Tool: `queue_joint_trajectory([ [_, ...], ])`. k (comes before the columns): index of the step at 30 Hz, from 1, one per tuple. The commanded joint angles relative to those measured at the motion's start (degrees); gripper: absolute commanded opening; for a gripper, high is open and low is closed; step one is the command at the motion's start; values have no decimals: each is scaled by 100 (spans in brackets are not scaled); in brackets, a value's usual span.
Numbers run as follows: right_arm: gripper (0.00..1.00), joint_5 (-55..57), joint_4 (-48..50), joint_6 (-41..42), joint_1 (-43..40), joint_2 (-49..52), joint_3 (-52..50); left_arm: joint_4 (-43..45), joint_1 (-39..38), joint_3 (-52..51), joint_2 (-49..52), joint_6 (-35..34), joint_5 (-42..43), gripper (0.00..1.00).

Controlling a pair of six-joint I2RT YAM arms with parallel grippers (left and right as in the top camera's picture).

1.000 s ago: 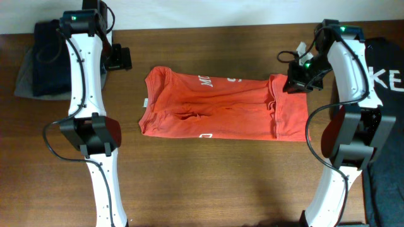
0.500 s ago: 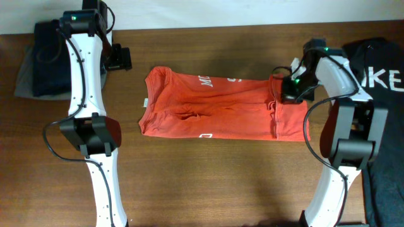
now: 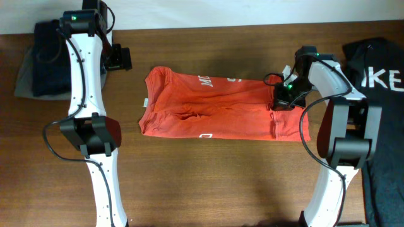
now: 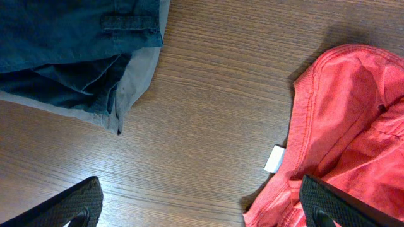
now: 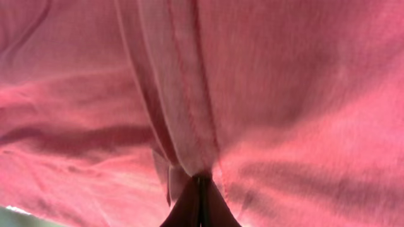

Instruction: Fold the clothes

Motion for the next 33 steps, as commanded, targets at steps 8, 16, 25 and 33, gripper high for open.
queue_joint_trajectory([
  [8, 65, 422, -1456, -815, -704, -63, 1762, -4, -2, 55, -98, 31, 63, 99],
  [16, 99, 264, -1497, -2048, -1633, 146, 1628, -4, -2, 55, -98, 31, 63, 99],
  [25, 99, -763, -1314, -2732, -1864, 409, 1290, -4, -2, 55, -98, 31, 63, 99],
  [33, 99, -758, -767, -2815, -1860, 439, 855, -4, -2, 55, -98, 31, 63, 99],
])
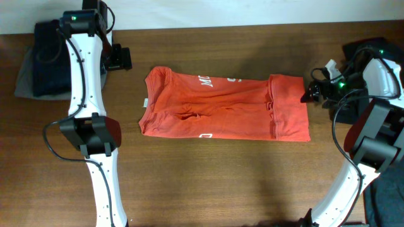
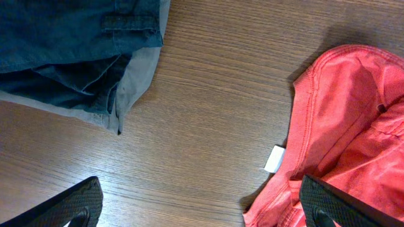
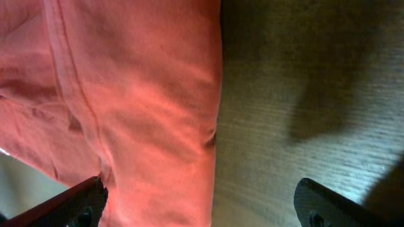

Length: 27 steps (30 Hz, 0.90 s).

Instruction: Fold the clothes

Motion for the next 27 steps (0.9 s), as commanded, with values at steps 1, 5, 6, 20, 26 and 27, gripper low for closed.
queue_joint_trajectory([
  [1, 99, -140, 186, -125, 20, 55, -201, -4, -2, 55, -98, 31, 63, 99],
  [5, 99, -168, 518, -122, 26, 55, -435, -4, -2, 55, -98, 31, 63, 99],
  [6, 99, -223, 601, -122, 26, 55, -509, -4, -2, 55, -98, 31, 63, 99],
  [20, 99, -903, 1078, -98, 101, 55, -1270, -4, -2, 55, -98, 31, 63, 99],
  [26, 100, -988, 1311, -98, 293, 55, -1832, -4, -2, 55, -98, 31, 66, 99],
  [27, 96, -990, 1366, -96, 308, 55, -1908, -4, -2, 55, -98, 31, 66, 99],
])
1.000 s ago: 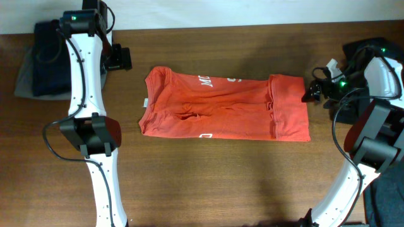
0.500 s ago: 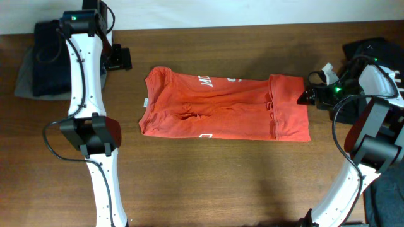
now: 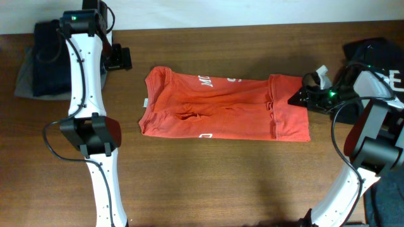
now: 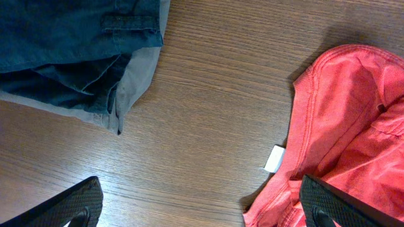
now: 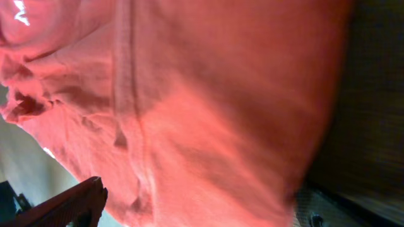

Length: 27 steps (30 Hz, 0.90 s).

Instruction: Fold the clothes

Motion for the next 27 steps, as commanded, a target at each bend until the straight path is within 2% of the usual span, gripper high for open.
queue_joint_trajectory([
  [1, 91, 297, 155, -26, 223, 361, -599, -4, -2, 55, -98, 31, 66, 99],
  [3, 72, 289, 245, 83, 234, 361, -688, -4, -2, 55, -98, 31, 66, 99],
  [4, 51, 286, 299, 170, 234, 361, -723, -4, -2, 55, -98, 31, 66, 99],
  [7, 23, 308, 345, 243, 223, 358, -704, -4, -2, 55, -98, 31, 66, 99],
  [9, 8, 334, 404, 437, 188, 358, -671, -4, -2, 55, -98, 31, 66, 99],
  [10, 4, 334, 411, 507, 168, 358, -636, -4, -2, 55, -98, 31, 66, 99],
  [15, 3, 887, 282, 990, 7, 356, -238, -4, -2, 55, -98, 31, 63, 99],
  [22, 4, 2144, -656, 1421, -133, 356, 964, -4, -2, 55, -98, 31, 66, 99],
  [27, 4, 2691, -1108, 1432, -33, 356, 1609, -4, -2, 55, -98, 31, 66, 99],
])
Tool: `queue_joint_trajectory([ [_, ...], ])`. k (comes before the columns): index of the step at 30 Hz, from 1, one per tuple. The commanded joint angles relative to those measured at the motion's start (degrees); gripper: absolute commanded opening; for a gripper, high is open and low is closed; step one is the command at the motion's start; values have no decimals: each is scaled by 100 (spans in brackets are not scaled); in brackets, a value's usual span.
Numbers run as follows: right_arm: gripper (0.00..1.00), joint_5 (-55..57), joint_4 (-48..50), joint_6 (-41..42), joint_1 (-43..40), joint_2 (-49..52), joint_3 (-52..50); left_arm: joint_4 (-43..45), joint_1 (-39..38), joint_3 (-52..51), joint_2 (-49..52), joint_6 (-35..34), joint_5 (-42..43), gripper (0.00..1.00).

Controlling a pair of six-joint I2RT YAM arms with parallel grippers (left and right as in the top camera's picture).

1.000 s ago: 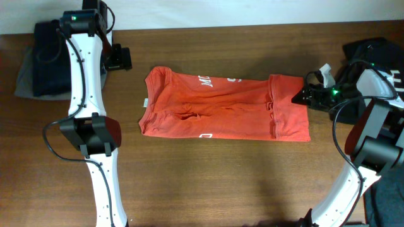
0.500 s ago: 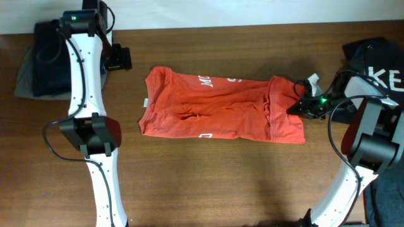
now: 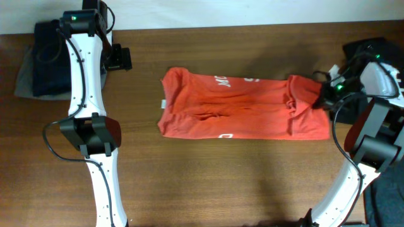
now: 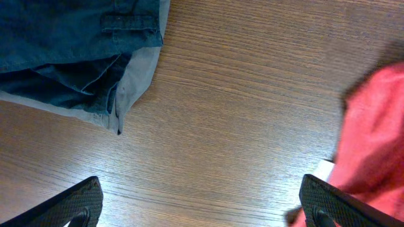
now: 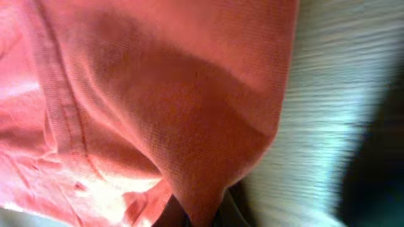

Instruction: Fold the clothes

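Observation:
An orange-red T-shirt (image 3: 243, 106), folded into a long band, lies across the middle of the wooden table (image 3: 208, 183). My right gripper (image 3: 323, 96) is at the shirt's right end, shut on its edge; the right wrist view shows the red cloth (image 5: 170, 107) pinched between the jaws (image 5: 201, 217). My left gripper (image 3: 118, 59) hangs open over bare wood at the back left, apart from the shirt. Its wrist view shows both fingers (image 4: 69, 200) spread, and the shirt's collar end (image 4: 379, 139) at the right border.
A pile of dark blue and grey clothes (image 3: 39, 60) lies at the back left, also in the left wrist view (image 4: 69, 50). A black garment (image 3: 369, 49) sits at the far right, close to the right arm.
My right gripper was open at the shirt's right edge; now it is shut on that edge and sits further right. The whole shirt has shifted right. The left arm has not moved.
First my right gripper was shut on the shirt near its right sleeve fold. Then it stood open, off the shirt's right end, then open against that end. Now it grips the edge and the shirt lies further right. The left gripper stayed open throughout.

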Motion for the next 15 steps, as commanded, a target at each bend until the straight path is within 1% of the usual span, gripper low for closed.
queue_joint_trajectory([
  [1, 4, 898, -181, 155, 116, 26, 415, -4, -2, 55, -98, 31, 66, 99],
  [6, 4, 1589, -404, 396, 457, 17, 592, -4, -2, 55, -98, 31, 66, 99],
  [10, 4, 2396, -437, 758, 868, 15, 592, -4, -2, 55, -98, 31, 66, 99],
  [15, 4, 2721, -461, 1067, 1364, 15, 592, -4, -2, 55, -98, 31, 66, 99],
])
